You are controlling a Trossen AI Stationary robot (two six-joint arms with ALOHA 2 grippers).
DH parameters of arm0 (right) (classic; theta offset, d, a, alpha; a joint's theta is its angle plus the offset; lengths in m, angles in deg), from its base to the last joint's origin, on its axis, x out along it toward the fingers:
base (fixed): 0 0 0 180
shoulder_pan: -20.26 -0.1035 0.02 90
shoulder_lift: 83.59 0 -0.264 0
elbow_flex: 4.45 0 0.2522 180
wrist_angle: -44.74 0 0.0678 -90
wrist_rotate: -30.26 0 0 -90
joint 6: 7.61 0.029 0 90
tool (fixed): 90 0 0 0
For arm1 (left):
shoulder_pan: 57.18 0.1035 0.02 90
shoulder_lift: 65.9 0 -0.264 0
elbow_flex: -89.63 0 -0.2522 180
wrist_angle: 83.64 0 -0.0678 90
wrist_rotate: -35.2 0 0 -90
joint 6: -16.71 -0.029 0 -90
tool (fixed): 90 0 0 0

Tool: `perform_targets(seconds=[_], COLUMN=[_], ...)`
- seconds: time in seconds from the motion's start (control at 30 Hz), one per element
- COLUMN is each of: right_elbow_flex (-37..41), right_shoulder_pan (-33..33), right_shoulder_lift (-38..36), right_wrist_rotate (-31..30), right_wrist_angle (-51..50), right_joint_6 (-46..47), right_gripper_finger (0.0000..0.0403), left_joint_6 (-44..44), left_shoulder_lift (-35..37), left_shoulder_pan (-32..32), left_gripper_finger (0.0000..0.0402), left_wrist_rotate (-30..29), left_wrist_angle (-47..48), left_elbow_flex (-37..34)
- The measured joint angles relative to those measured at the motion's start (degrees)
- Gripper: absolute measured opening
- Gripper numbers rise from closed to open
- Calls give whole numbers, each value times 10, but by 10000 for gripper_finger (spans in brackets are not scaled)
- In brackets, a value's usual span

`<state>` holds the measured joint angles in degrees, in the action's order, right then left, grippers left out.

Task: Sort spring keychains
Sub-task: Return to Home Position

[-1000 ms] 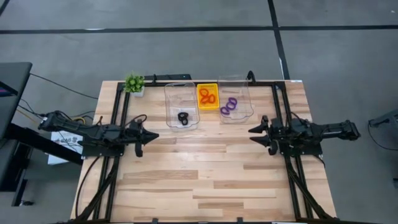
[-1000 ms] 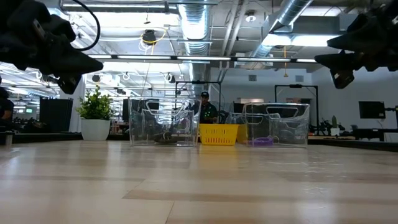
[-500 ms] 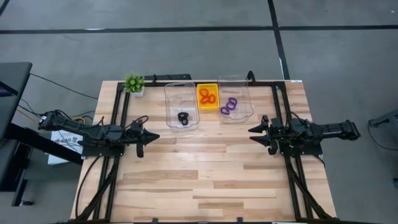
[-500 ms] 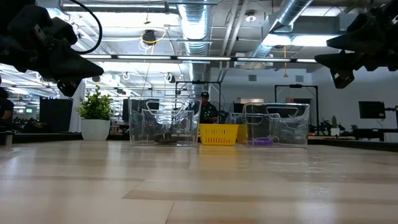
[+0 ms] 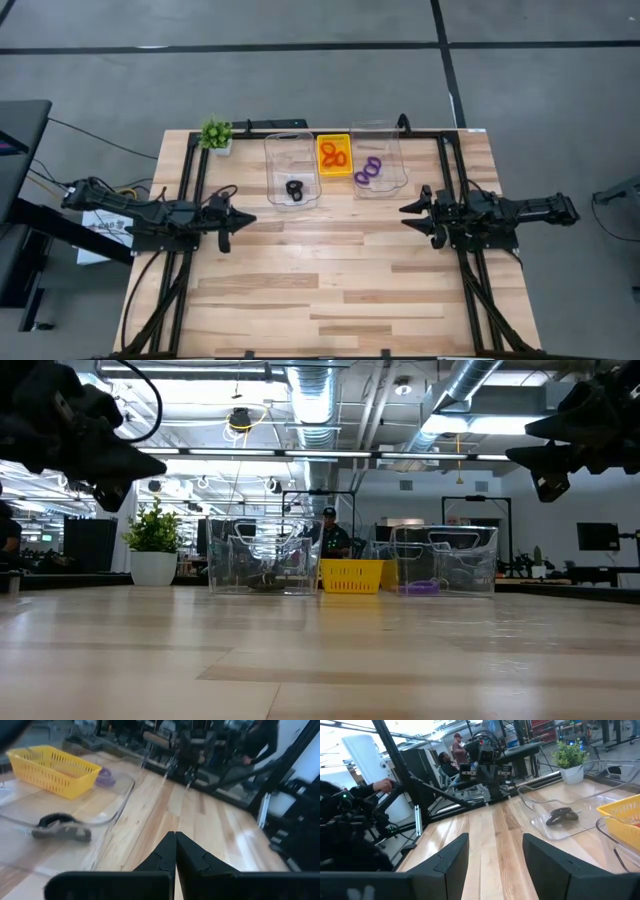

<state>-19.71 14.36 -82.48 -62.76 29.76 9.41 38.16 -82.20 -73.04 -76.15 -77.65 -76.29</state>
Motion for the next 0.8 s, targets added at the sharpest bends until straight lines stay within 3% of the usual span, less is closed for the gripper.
perform_targets(seconds=[0.2, 0.47, 0.8], right_elbow_flex=[0, 0, 0], right_shoulder_pan=[0, 0, 0], right_shoulder_lift=[0, 0, 0], right_wrist_rotate=[0, 0, 0], right_wrist_angle=[0, 0, 0], right_joint_6=[0, 0, 0], right_gripper_finger=[174, 176, 174], left_joint_6=[0, 0, 0], left_shoulder_lift=[95, 157, 163], left_shoulder_pan=[4, 20, 32], left_gripper_finger=[4, 4, 4], left_wrist_rotate=[2, 0, 0], left_wrist_angle=[-5, -5, -17], left_elbow_flex=[0, 0, 9])
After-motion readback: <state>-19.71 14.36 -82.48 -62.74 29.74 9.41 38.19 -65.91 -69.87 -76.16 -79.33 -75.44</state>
